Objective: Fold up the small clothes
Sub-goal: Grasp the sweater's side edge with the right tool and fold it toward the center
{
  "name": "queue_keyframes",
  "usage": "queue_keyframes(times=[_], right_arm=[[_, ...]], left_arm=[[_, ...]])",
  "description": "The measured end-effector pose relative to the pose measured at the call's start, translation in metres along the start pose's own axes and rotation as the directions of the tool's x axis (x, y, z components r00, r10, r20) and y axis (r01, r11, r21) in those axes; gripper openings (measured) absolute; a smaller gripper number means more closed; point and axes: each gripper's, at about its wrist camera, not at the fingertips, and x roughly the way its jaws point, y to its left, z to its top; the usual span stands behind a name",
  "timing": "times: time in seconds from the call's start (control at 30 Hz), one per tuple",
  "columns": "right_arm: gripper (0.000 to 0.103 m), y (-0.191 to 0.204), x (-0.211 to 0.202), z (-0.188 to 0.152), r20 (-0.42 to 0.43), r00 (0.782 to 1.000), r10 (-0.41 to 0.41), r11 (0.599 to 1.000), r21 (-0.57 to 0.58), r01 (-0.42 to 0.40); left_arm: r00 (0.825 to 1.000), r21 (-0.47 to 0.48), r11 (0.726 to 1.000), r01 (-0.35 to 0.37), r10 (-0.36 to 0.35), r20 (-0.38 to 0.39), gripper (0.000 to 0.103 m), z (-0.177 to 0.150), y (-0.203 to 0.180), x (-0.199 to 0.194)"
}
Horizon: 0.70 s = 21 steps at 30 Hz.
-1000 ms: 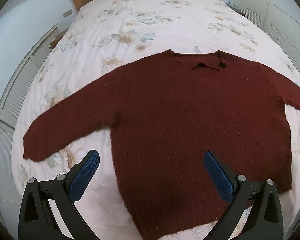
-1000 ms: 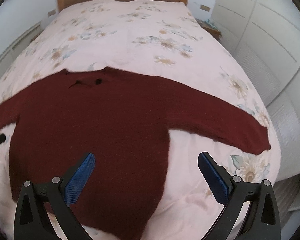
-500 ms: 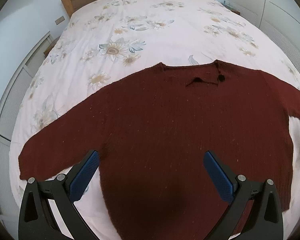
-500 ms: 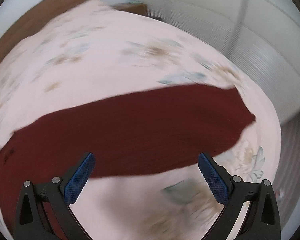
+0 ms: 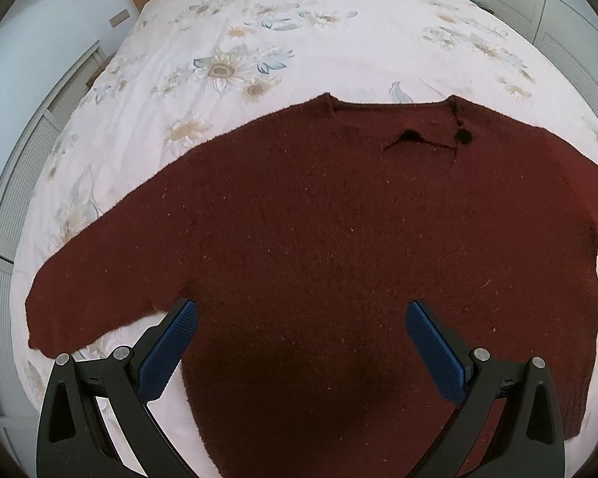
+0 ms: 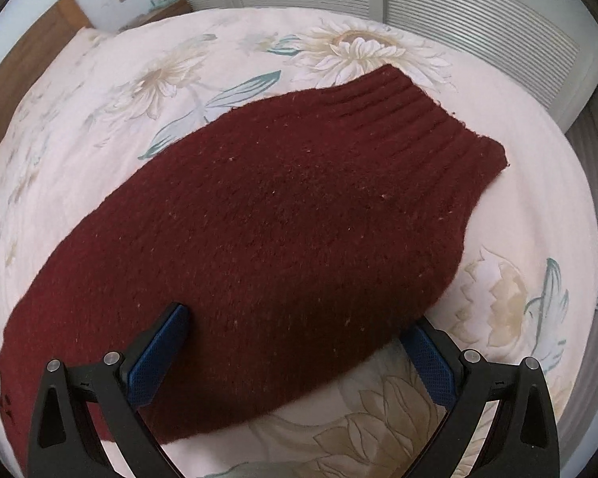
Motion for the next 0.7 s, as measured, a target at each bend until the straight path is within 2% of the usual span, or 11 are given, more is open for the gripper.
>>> queue_keyframes(times=[0.03, 0.1, 0.13, 0.17, 0.2, 0.23, 0.27, 0.47, 0.6, 0.7], right_arm=[[0.099, -0.001, 0.000, 0.000, -0.009, 1.000, 0.000, 1.000, 0.008, 0.000], [0.085, -0.001, -0.001, 0.001, -0.015, 1.000, -0.014, 1.000, 0.005, 0.014], [0.068, 0.000, -0.003, 0.001, -0.012, 1.000, -0.015, 1.000, -0.003, 0.015], [0.046, 0.001, -0.006, 0.002, -0.010, 1.000, -0.008, 1.000, -0.012, 0.008], [0.035, 0.002, -0.009, 0.001, -0.009, 1.000, 0.001, 1.000, -0.016, -0.001], [0.019, 0.003, -0.013, 0.001, -0.013, 0.999, 0.029, 0.999, -0.020, -0.030], [0.014, 0.004, -0.015, 0.001, -0.013, 0.999, 0.045, 0.999, -0.024, -0.045], [0.011, 0.032, -0.052, -0.012, 0.041, 0.994, 0.098, 0.988, -0.121, -0.092], [0.011, 0.085, -0.085, -0.010, 0.080, 0.979, 0.187, 0.963, -0.214, -0.167], [0.011, 0.128, -0.118, -0.018, 0.108, 0.964, 0.243, 0.927, -0.318, -0.198]], left_arm=[[1.000, -0.004, 1.000, 0.002, -0.002, 0.000, 0.102, -0.001, 0.001, 0.001], [1.000, -0.015, 1.000, 0.003, -0.003, 0.002, 0.102, -0.003, 0.002, 0.004], [1.000, -0.018, 1.000, 0.003, -0.003, -0.001, 0.102, -0.003, 0.002, 0.005], [1.000, -0.021, 1.000, 0.005, -0.005, -0.005, 0.102, -0.004, 0.003, 0.006], [1.000, -0.026, 1.000, 0.011, -0.011, -0.008, 0.102, -0.005, 0.003, 0.007], [1.000, -0.028, 0.999, 0.017, -0.017, -0.008, 0.102, -0.006, 0.004, 0.007], [1.000, -0.026, 0.999, 0.023, -0.023, -0.008, 0.102, -0.007, 0.004, 0.008], [1.000, -0.030, 0.999, 0.027, -0.027, 0.008, 0.102, -0.012, 0.007, 0.004], [0.999, -0.040, 0.998, 0.044, -0.043, 0.027, 0.102, -0.011, 0.011, -0.002], [0.998, -0.043, 0.998, 0.051, -0.049, 0.045, 0.102, -0.011, 0.013, -0.007]])
